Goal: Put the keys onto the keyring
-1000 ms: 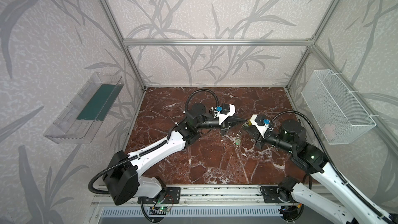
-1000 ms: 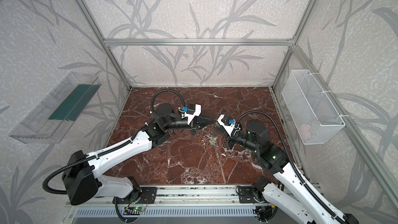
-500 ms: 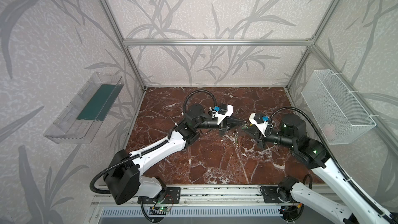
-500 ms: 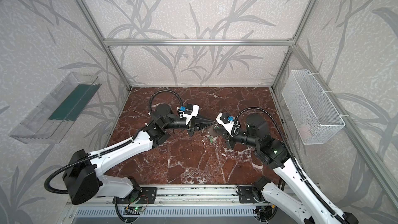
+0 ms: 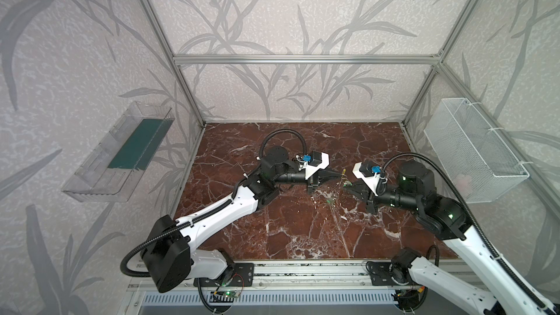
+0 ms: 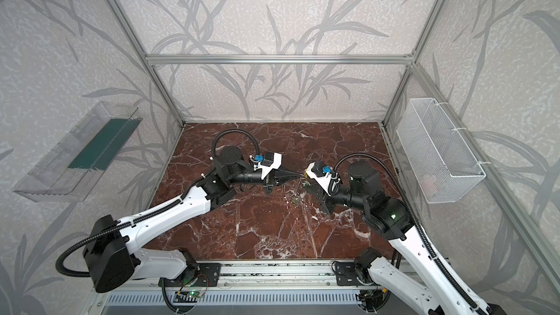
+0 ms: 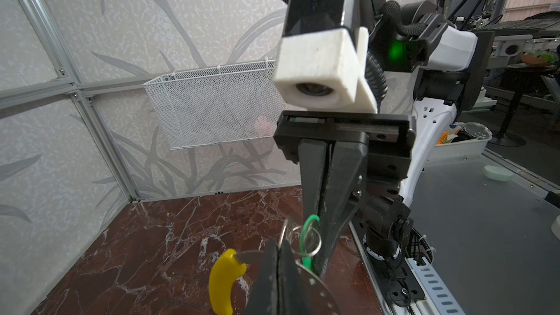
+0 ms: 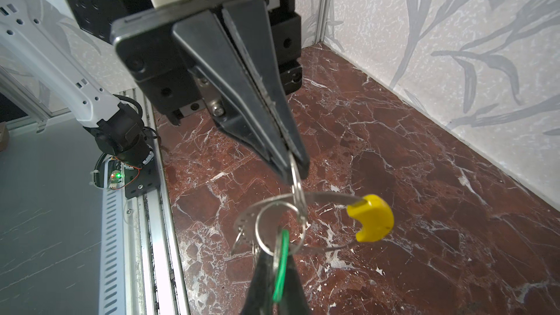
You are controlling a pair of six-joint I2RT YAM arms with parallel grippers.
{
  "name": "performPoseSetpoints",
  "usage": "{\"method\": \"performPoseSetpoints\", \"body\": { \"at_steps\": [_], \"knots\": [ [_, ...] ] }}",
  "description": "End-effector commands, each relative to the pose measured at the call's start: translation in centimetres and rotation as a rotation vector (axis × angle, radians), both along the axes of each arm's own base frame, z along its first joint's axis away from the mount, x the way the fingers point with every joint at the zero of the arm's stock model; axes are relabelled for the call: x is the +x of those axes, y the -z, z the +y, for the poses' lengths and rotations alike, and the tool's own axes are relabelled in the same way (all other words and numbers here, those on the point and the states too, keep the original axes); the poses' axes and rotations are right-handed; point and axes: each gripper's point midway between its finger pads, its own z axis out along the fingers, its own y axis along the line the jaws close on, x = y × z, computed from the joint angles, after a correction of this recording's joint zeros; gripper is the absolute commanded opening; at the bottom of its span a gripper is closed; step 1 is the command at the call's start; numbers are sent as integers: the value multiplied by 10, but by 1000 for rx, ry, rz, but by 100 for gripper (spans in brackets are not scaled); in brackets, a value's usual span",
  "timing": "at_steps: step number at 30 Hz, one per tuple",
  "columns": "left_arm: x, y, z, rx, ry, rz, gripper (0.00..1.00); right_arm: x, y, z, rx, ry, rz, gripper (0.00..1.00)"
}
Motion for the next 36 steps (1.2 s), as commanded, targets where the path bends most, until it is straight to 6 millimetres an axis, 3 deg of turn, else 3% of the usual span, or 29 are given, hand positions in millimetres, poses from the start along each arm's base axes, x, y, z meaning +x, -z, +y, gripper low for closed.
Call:
{"method": "performPoseSetpoints", "body": {
  "at_steps": [1,9,18,25,36],
  "knots": [
    [-2,-12,7,-7,-22,-66,0,-3,-16,-7,9,19,-32,0],
    [-2,-10,9,16,-37,-87,0,1,-10,-16,-61,56,-62,0],
    [-2,-13,9,4,-34,-85,0,6,10,-16,-130,47,-27,0],
    [-6,-15,7,-17,-6,-72,0,8,7,-10,-117,25,-36,0],
    [-8,-2,3,44,-1,-99,0,6,-8,-3,-69,-6,-56,0]
  ]
}}
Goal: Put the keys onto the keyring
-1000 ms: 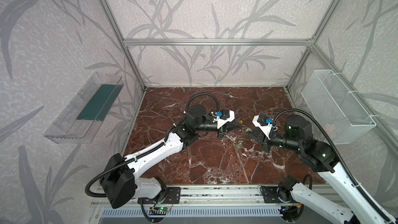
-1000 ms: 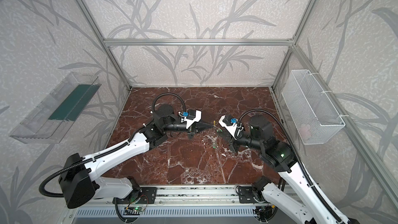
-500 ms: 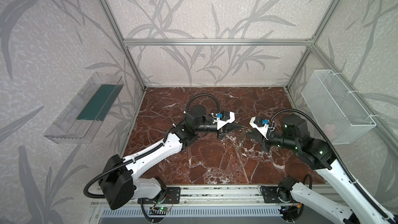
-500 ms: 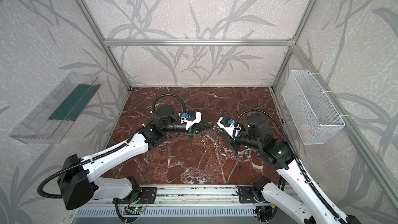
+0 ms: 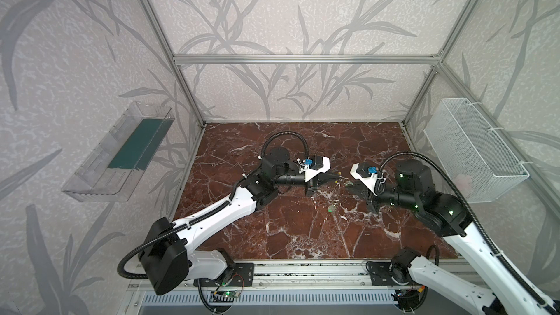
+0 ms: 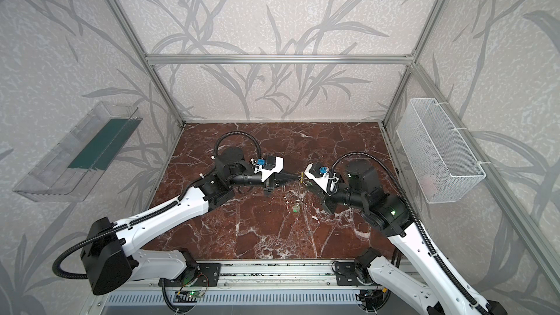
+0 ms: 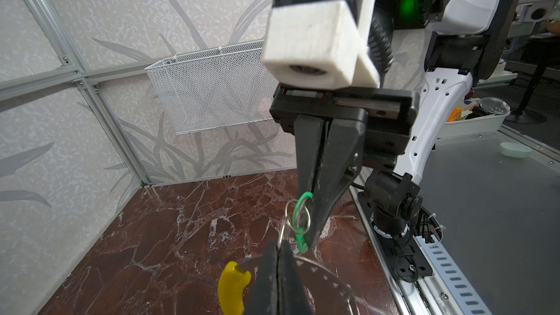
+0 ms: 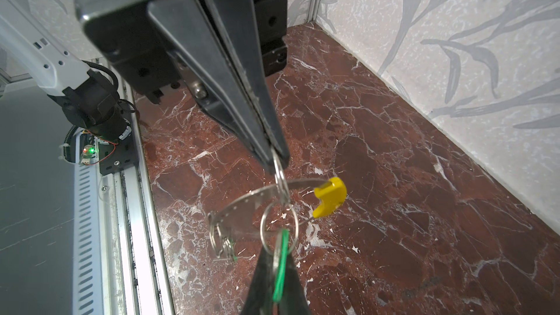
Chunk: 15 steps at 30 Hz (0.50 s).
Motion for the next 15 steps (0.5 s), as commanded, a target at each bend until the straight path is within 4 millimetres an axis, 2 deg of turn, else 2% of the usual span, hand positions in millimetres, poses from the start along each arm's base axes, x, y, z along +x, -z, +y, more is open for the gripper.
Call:
{"method": "performPoseSetpoints", "body": {
  "at_steps": [1,15],
  "knots": [
    [-6,-15,1,-18,17,-59,0,0,-17,4,36,-18,-26,0],
    [-12,-23,0,-54,48,-46,0,9,-2,4,-1,-1,-3,0]
  ]
}}
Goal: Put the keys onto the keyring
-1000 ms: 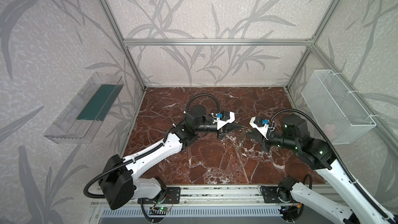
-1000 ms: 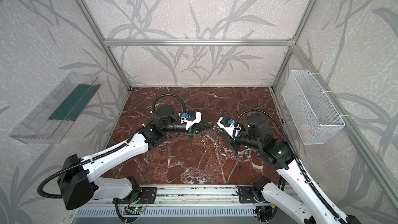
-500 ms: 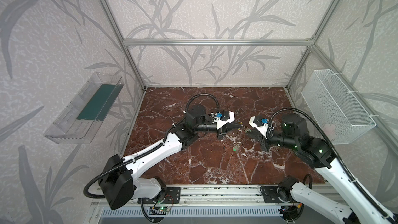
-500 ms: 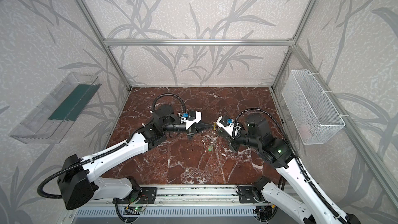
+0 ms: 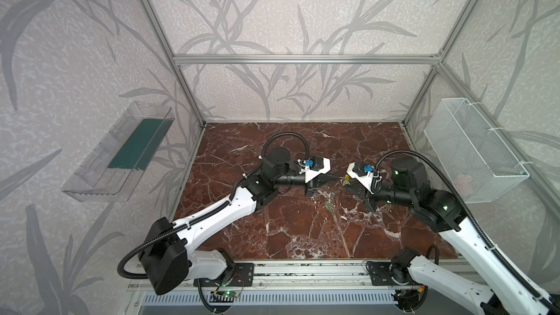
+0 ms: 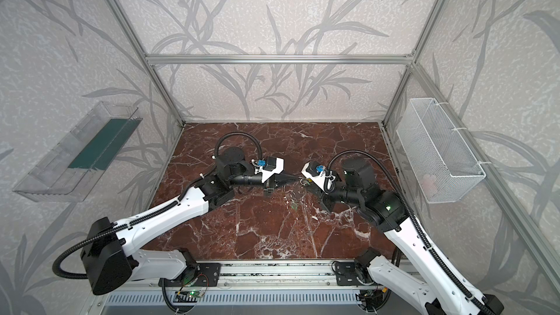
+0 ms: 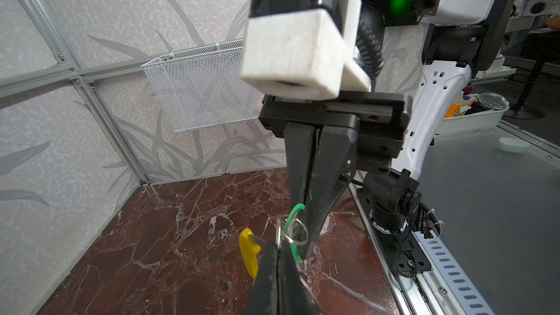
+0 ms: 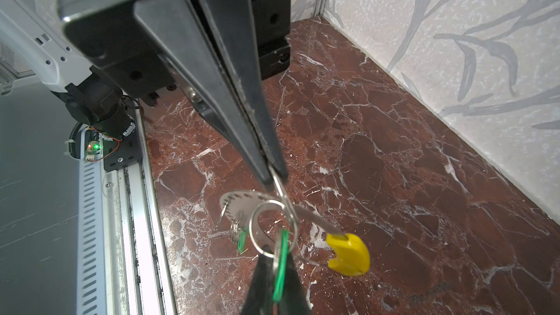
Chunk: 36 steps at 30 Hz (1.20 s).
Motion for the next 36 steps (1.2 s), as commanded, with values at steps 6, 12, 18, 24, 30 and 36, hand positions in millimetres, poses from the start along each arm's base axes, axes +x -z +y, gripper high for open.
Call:
{"method": "performPoseSetpoints", "body": {
  "at_steps": [6,12,18,24,30,36],
  "knots": [
    [-11,-21,1,-51,43,-40,0,4,-11,-2,26,15,-35,0],
    [-7,-25,2,-72,30,-35,0,3,0,-6,3,29,-15,0],
    [-6,-30,4,-95,39,-11,0,4,4,-10,12,60,-33,22],
    [-4,-33,4,-122,56,32,0,-2,-27,-13,118,66,-144,35],
    [-6,-34,2,-133,88,64,0,-7,-63,-9,253,44,-239,35],
    [-7,-38,1,-148,107,75,0,-2,-69,-2,276,22,-256,29]
  ]
}}
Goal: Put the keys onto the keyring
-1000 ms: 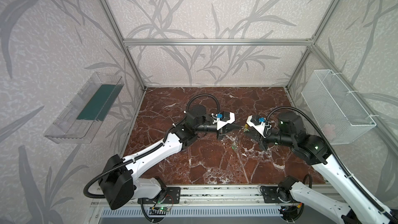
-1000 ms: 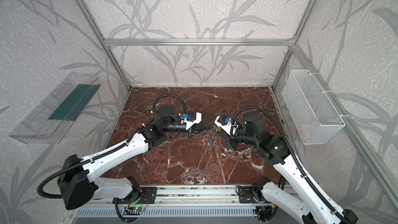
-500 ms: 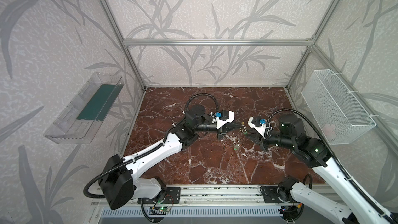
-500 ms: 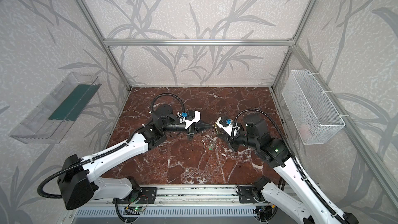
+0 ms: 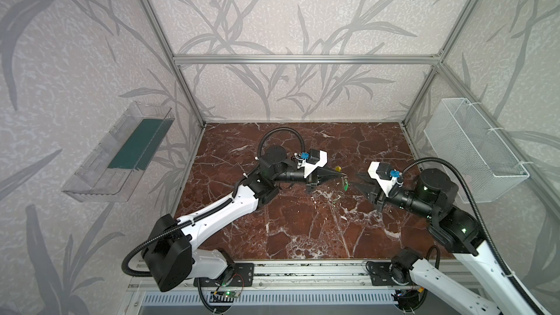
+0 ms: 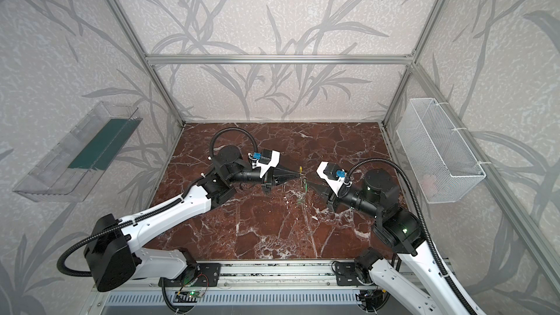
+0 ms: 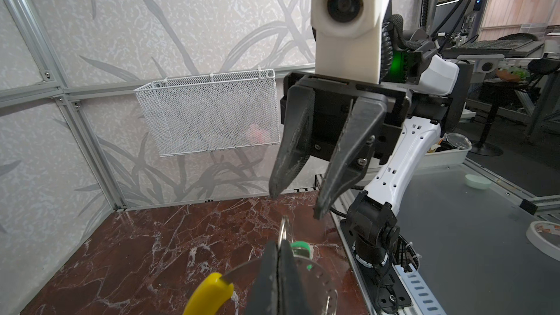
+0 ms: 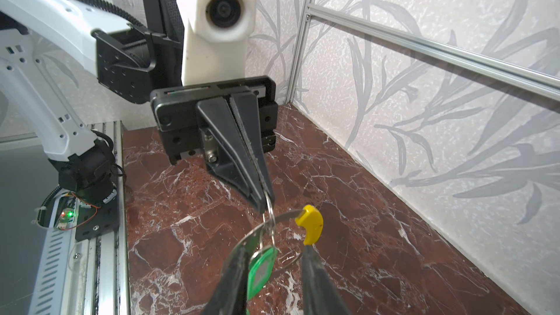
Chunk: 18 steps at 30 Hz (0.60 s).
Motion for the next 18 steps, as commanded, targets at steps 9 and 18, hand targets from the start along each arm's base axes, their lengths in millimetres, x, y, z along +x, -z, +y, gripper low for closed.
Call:
{"method": "performPoseSetpoints", "body": {
  "at_steps": [9,18],
  "knots": [
    [-5,-13,0,-45,44,-10,0,12,0,16,45,-44,-14,19],
    [-1,-9,0,-19,22,-27,0,8,6,18,21,-74,-11,0]
  ]
}}
